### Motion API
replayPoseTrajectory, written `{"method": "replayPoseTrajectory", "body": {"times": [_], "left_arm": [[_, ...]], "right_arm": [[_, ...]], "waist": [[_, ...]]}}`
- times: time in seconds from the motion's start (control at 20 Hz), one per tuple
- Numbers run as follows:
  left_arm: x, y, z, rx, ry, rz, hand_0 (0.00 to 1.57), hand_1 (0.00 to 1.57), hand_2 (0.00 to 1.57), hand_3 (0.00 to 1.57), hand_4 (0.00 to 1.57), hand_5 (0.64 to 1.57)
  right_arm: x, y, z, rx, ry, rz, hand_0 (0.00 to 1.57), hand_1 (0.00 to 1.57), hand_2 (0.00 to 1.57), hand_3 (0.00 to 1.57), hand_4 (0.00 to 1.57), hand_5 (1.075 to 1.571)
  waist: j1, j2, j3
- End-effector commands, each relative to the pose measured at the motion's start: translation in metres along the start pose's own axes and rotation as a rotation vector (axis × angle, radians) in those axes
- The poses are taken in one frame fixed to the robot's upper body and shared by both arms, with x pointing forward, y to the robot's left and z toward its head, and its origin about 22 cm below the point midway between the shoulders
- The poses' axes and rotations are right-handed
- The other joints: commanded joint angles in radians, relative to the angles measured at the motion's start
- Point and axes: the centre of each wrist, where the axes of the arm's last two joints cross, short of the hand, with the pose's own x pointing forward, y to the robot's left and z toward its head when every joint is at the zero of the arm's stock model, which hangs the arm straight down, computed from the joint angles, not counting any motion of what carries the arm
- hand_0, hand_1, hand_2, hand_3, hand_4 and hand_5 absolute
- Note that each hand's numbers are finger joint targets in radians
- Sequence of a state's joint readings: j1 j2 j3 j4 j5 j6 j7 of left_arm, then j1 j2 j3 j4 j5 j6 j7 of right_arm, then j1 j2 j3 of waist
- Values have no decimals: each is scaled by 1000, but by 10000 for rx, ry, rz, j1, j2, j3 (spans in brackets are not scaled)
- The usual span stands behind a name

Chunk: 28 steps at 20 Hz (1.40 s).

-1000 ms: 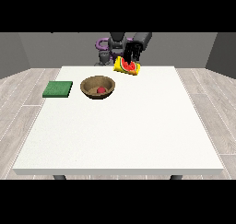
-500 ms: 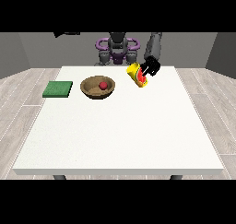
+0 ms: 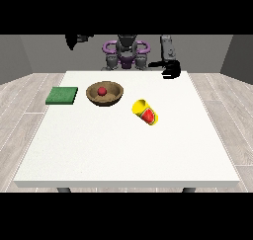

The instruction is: Pick the cup and pour the ball into the bowl, then pick the bowl and place it on the pad

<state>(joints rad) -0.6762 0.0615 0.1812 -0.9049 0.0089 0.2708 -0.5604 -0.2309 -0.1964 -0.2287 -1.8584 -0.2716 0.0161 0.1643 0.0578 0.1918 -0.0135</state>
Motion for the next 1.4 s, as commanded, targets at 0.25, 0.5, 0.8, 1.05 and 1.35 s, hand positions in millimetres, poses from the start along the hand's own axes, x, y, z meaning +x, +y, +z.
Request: {"method": "replayPoseTrajectory", "body": {"times": [0.25,0.5,0.8,1.05,1.35], "left_arm": [[26,115,-56,-499,-1276,2506,0,0,0,0,0,1547],[64,164,-86,-809,-1484,1727,0,0,0,0,0,1525],[154,183,-142,-1224,-2097,900,0,0,0,0,0,1522],[173,187,-147,-1225,-1780,349,0,0,0,0,0,1533],[234,189,-164,-1542,-2721,462,0,0,0,0,0,1545]], "right_arm": [[11,34,-8,134,-507,202,0,0,0,0,492,1568],[-25,27,-13,-205,82,-208,0,0,0,0,472,1569],[-78,30,-23,-542,334,-873,0,0,0,0,402,1569],[-112,12,-25,-467,1029,-754,0,0,0,0,341,1571],[-162,0,-9,-606,1372,-1275,0,0,0,0,289,1570]], "waist": [[-5,1315,126],[-59,1524,138],[216,1940,153],[-36,1611,147],[228,1909,160]]}}
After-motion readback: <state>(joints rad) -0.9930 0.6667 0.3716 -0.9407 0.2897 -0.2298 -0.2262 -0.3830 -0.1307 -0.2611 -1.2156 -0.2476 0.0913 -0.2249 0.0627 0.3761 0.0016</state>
